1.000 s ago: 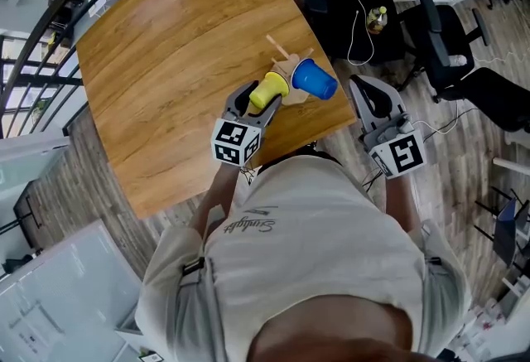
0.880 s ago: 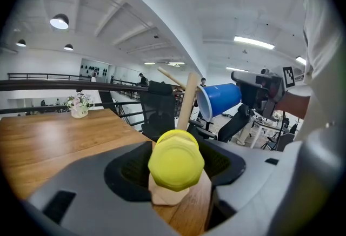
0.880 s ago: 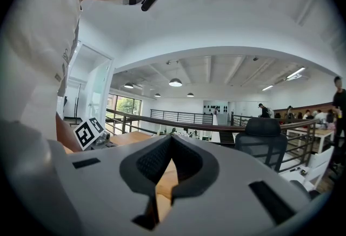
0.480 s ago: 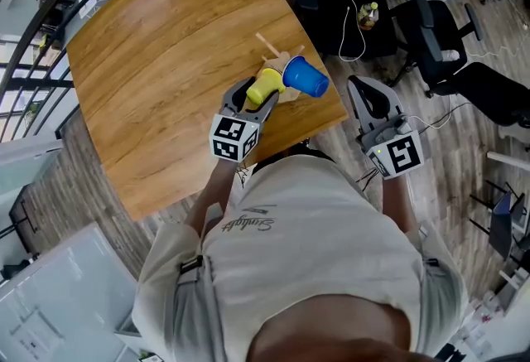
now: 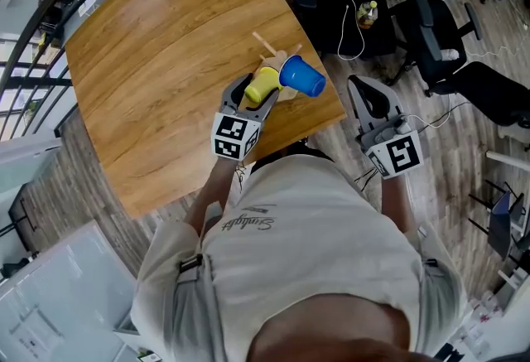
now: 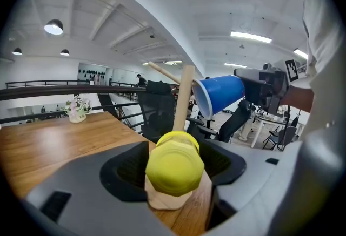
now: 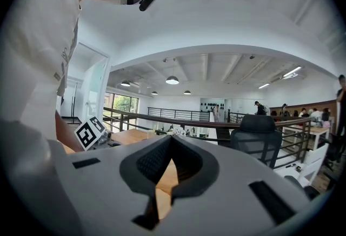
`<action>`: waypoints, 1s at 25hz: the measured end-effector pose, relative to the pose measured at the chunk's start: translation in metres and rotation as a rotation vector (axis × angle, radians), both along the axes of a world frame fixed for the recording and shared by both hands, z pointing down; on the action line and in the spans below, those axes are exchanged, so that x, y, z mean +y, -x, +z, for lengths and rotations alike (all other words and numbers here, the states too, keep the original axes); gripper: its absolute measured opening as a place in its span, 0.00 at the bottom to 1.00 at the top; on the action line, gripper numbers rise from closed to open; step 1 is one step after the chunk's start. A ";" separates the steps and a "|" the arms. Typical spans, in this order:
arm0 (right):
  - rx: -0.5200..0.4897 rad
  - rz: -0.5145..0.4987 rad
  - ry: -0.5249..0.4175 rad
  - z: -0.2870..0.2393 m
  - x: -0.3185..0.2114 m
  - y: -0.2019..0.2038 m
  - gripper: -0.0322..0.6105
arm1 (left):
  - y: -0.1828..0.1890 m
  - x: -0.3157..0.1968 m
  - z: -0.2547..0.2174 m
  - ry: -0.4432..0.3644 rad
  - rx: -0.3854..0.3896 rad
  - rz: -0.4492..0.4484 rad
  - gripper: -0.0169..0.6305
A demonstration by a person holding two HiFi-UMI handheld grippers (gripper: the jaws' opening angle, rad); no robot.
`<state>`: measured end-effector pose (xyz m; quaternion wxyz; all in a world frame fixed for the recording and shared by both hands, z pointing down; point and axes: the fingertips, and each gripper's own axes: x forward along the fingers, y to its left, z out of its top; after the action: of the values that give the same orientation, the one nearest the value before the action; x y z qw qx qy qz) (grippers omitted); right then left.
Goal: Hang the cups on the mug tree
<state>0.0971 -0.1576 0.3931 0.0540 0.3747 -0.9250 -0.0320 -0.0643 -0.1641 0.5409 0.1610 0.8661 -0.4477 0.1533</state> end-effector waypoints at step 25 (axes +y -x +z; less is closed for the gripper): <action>-0.059 -0.061 -0.050 -0.020 0.011 0.021 0.04 | 0.030 0.030 -0.100 -0.234 0.038 -0.101 0.49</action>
<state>0.0758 -0.1469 0.3736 0.0162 0.3484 -0.9361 -0.0455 -0.0942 -0.1342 0.4412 0.0749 0.8580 -0.5026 0.0755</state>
